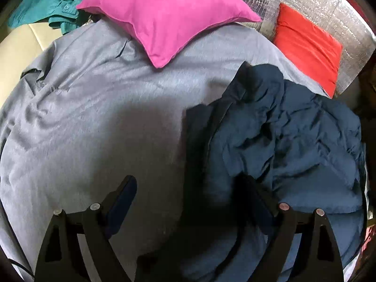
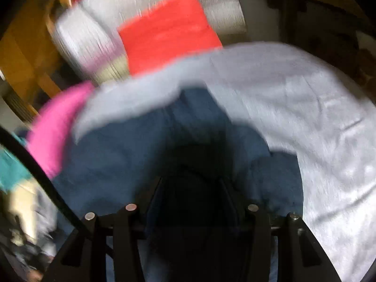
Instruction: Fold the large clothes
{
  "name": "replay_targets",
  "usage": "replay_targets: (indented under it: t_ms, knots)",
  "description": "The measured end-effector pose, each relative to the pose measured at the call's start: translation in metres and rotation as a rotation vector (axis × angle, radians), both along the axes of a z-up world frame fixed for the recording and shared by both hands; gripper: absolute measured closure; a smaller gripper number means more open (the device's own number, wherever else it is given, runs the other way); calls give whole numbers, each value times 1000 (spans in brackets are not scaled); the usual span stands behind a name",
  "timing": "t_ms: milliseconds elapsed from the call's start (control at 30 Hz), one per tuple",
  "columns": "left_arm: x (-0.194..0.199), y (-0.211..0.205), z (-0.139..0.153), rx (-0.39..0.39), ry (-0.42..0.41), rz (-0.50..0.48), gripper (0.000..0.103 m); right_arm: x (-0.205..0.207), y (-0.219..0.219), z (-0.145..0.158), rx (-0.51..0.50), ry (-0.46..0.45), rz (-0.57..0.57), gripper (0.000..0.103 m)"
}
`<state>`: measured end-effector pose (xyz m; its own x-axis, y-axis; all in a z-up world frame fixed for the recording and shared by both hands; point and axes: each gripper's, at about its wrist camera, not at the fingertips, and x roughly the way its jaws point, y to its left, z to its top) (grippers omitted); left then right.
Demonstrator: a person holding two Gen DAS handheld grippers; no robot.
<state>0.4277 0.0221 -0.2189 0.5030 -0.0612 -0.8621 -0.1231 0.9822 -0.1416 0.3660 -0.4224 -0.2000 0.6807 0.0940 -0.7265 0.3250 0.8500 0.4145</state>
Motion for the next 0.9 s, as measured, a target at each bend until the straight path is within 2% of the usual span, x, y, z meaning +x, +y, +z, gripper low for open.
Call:
replay_targets:
  t_ms: [67, 133, 200, 300, 333, 367, 400, 467, 500, 567, 633, 733, 800, 833, 867, 900]
  knots:
    - [1, -2, -2, -1, 12, -8, 12, 1, -15, 16, -36, -47, -74, 23]
    - [0, -2, 0, -14, 17, -19, 12, 15, -32, 19, -12, -45, -71, 21]
    - [-1, -2, 3, -25, 12, -32, 12, 39, -41, 12, 20, 25, -31, 21]
    - [-2, -5, 3, 1, 0, -60, 12, 71, -42, -3, -22, 97, 1, 22]
    - [-2, -8, 2, 13, 0, -69, 12, 79, -38, -11, -61, 136, 7, 35]
    - [-1, -8, 0, 18, 1, -76, 12, 88, -35, -23, -88, 193, 23, 63]
    - [0, -9, -1, 15, 0, -78, 12, 92, -34, -31, -84, 226, 46, 75]
    - [4, -8, -4, 11, -4, -75, 12, 88, -31, -27, -104, 190, 49, 89]
    - [4, -9, -2, 12, -11, -74, 12, 82, -30, -17, -127, 152, 35, 91]
    - [8, -10, -1, 23, -27, -71, 12, 66, -33, 3, -170, 71, -25, 92]
    - [10, -12, 0, 37, -40, -70, 12, 58, -34, 8, -192, 48, -59, 92]
    - [11, -16, -2, 51, -38, -69, 12, 68, -43, -25, -162, 142, -96, 92]
    - [11, -15, -3, 48, -30, -67, 12, 65, -47, -37, -140, 171, -126, 87]
    - [11, -15, -2, 47, -29, -66, 12, 59, -49, -35, -127, 160, -143, 84]
    - [10, -13, 0, 46, -26, -64, 12, 54, -51, -31, -112, 146, -153, 73]
    - [9, -11, 2, 47, -26, -61, 12, 47, -54, -26, -94, 137, -164, 53]
